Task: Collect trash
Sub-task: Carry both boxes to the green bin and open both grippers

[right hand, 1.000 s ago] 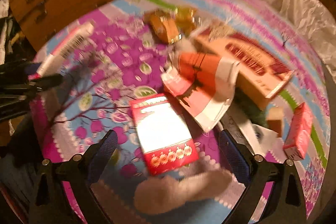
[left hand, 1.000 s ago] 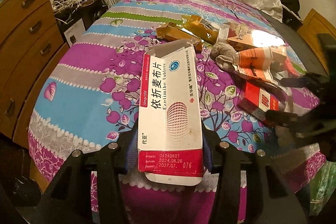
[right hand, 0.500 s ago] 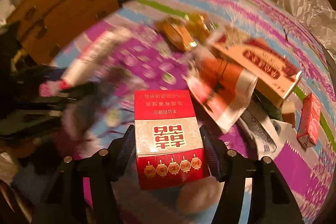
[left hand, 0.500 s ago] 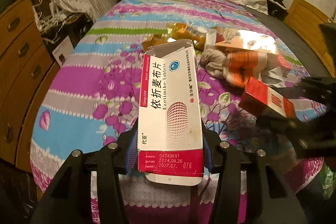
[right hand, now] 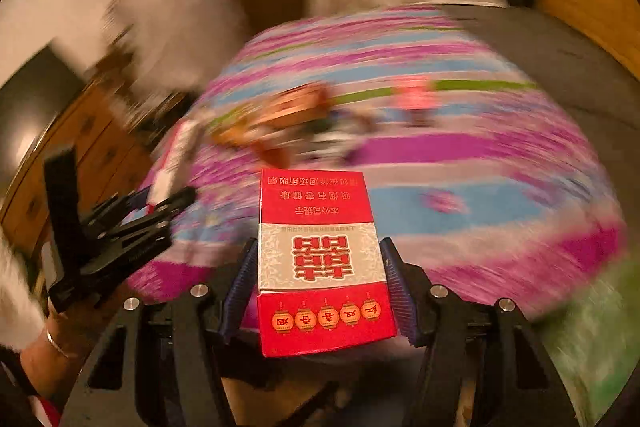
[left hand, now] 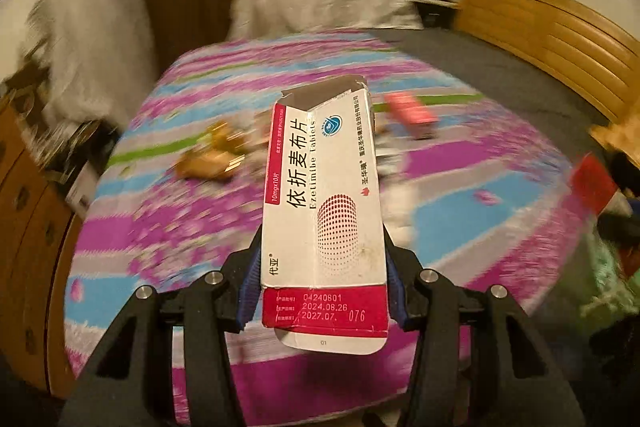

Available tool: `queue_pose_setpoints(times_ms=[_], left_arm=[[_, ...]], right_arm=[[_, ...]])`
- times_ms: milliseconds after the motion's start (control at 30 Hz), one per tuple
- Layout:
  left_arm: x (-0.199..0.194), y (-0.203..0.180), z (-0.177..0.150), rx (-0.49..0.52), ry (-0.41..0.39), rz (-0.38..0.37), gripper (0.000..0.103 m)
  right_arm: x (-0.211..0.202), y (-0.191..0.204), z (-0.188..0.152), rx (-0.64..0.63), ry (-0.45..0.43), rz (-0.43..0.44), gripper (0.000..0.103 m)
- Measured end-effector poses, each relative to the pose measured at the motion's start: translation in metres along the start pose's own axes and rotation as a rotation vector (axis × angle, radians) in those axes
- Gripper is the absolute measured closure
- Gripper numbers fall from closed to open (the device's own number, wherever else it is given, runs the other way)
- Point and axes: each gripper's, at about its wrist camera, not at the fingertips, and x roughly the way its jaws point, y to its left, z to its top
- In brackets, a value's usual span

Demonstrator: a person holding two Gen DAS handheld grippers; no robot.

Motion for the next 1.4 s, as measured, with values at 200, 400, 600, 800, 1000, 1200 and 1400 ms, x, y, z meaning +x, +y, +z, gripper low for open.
queue_pose_setpoints(times_ms=[200, 400, 600, 800, 1000, 1200, 1400], left_arm=[[-0.009, -0.122, 0.033, 0.181, -0.015, -0.241, 0.054], [-0.007, -0.245, 0.046, 0.352, 0.015, -0.419, 0.053], [-0.002, -0.362, 0.039, 0.485, 0.061, -0.554, 0.053], [0.002, -0.439, 0.016, 0.593, 0.073, -0.582, 0.053], [0.004, -0.455, 0.009, 0.629, 0.087, -0.577, 0.052], [0.018, -0.456, 0.011, 0.619, 0.112, -0.57, 0.052], [0.023, -0.453, 0.013, 0.614, 0.117, -0.579, 0.052]], right_arm=[[-0.133, -0.123, -0.056, 0.265, -0.169, -0.266, 0.042], [-0.209, -0.209, -0.11, 0.455, -0.255, -0.443, 0.042], [-0.232, -0.265, -0.146, 0.539, -0.274, -0.552, 0.042], [-0.222, -0.308, -0.162, 0.59, -0.252, -0.593, 0.042], [-0.2, -0.336, -0.157, 0.594, -0.218, -0.621, 0.042], [-0.18, -0.337, -0.14, 0.557, -0.194, -0.615, 0.042], [-0.164, -0.338, -0.125, 0.544, -0.186, -0.611, 0.042]])
